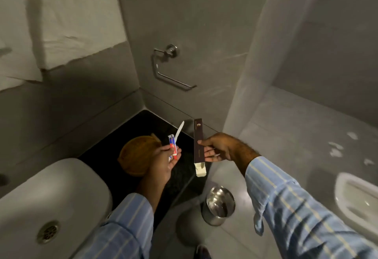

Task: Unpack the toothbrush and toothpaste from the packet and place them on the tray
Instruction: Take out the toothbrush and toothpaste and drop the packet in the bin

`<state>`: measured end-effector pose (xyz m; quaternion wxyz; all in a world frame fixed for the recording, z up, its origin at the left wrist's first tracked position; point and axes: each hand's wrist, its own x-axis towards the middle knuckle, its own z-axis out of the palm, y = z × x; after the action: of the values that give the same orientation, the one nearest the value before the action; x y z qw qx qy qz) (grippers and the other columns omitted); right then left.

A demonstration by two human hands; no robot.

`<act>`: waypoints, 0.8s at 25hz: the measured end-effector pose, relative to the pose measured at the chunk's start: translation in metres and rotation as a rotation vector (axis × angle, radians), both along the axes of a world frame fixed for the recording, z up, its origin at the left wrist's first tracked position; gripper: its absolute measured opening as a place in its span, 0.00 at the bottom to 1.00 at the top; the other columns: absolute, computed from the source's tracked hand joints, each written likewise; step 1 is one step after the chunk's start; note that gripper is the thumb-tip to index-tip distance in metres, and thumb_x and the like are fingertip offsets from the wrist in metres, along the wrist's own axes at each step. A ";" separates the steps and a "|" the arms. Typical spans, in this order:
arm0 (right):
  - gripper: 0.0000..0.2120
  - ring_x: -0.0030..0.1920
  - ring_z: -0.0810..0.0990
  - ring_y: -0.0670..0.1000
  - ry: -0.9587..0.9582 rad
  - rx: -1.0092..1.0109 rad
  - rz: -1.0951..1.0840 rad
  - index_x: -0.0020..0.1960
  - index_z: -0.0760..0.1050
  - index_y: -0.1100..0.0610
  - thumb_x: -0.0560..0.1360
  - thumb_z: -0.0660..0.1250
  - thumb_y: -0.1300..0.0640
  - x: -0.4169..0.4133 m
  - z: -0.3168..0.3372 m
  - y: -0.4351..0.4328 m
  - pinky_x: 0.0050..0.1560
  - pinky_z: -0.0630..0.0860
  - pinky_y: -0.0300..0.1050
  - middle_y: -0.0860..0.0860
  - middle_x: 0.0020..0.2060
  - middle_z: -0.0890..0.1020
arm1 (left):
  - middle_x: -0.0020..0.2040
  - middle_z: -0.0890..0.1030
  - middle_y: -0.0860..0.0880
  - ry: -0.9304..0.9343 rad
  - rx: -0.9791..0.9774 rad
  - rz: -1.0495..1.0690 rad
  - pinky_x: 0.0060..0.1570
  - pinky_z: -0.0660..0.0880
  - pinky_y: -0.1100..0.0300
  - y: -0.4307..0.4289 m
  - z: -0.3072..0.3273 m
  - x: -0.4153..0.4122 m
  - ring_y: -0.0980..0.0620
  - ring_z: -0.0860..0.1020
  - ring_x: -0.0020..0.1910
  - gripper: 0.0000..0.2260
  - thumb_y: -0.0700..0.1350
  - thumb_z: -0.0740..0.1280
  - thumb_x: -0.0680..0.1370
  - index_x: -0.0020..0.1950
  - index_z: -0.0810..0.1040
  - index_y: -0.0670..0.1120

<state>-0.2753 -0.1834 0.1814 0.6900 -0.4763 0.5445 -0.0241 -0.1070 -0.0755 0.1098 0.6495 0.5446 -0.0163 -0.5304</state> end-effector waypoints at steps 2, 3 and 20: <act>0.08 0.40 0.84 0.52 0.055 0.037 -0.033 0.51 0.79 0.61 0.76 0.70 0.57 -0.032 -0.024 0.005 0.42 0.82 0.47 0.54 0.38 0.85 | 0.62 0.78 0.34 -0.009 0.066 -0.074 0.45 0.79 0.55 -0.004 -0.020 -0.024 0.43 0.82 0.50 0.14 0.31 0.62 0.80 0.65 0.73 0.33; 0.07 0.39 0.84 0.52 0.090 0.048 -0.051 0.49 0.79 0.61 0.76 0.70 0.57 -0.049 -0.036 0.008 0.41 0.81 0.47 0.54 0.38 0.84 | 0.62 0.78 0.34 0.002 0.099 -0.111 0.44 0.79 0.55 -0.005 -0.028 -0.036 0.44 0.82 0.49 0.14 0.31 0.62 0.80 0.66 0.73 0.33; 0.14 0.42 0.83 0.56 0.270 0.253 -0.333 0.56 0.78 0.61 0.75 0.65 0.53 -0.164 -0.264 -0.005 0.35 0.78 0.43 0.58 0.47 0.84 | 0.56 0.81 0.36 -0.125 0.418 -0.370 0.41 0.81 0.59 -0.057 -0.158 -0.134 0.44 0.83 0.50 0.09 0.33 0.64 0.79 0.58 0.77 0.33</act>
<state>-0.4390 -0.1879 -0.0830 0.6518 -0.2887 0.7013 -0.0050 -0.2408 -0.1329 -0.0486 0.4129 0.6862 -0.0456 -0.5972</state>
